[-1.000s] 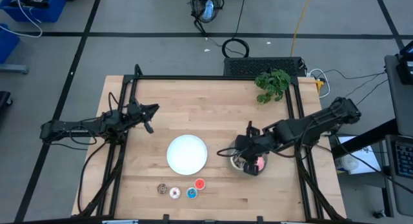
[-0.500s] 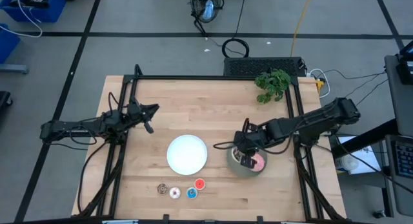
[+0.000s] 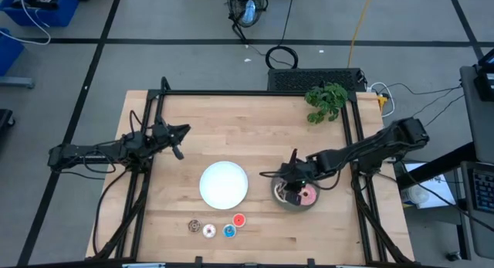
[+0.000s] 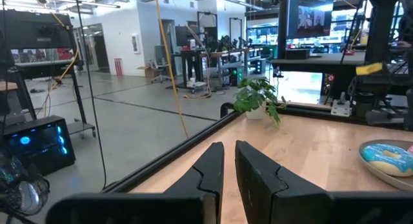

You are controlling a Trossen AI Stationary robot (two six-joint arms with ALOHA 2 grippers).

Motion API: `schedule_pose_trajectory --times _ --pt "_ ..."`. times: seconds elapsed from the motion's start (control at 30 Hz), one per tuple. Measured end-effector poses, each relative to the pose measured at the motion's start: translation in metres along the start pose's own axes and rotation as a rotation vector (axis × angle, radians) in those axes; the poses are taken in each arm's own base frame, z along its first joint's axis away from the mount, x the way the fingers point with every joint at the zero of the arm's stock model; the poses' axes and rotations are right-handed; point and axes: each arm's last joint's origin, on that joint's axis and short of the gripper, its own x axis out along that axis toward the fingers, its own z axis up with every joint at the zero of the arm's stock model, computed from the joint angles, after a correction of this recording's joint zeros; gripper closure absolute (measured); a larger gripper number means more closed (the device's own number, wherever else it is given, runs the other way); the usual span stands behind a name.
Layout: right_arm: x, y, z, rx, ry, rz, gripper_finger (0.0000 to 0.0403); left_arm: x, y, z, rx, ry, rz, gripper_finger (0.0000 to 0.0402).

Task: Pick & Place donuts
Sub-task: Put the large black donut on the brown plate

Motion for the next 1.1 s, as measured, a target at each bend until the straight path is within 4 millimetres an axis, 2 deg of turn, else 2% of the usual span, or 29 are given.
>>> schedule_pose_trajectory --times 0.17,0.37,0.7,1.1 --pt "0.017 -0.002 -0.005 0.005 0.050 -0.031 0.0394 0.000 0.000 0.000 -0.003 -0.004 0.000 0.0357" --pt "0.029 -0.006 -0.007 0.006 0.085 -0.062 0.0394 0.000 0.000 0.000 0.000 0.000 0.000 0.0357" --pt "0.037 -0.009 -0.007 -0.005 0.104 -0.074 0.0393 0.000 0.000 0.000 0.003 0.000 0.000 0.0357" --pt "0.033 -0.010 -0.006 0.001 0.104 -0.068 0.0325 0.000 0.000 0.000 0.000 0.001 0.000 0.0357"
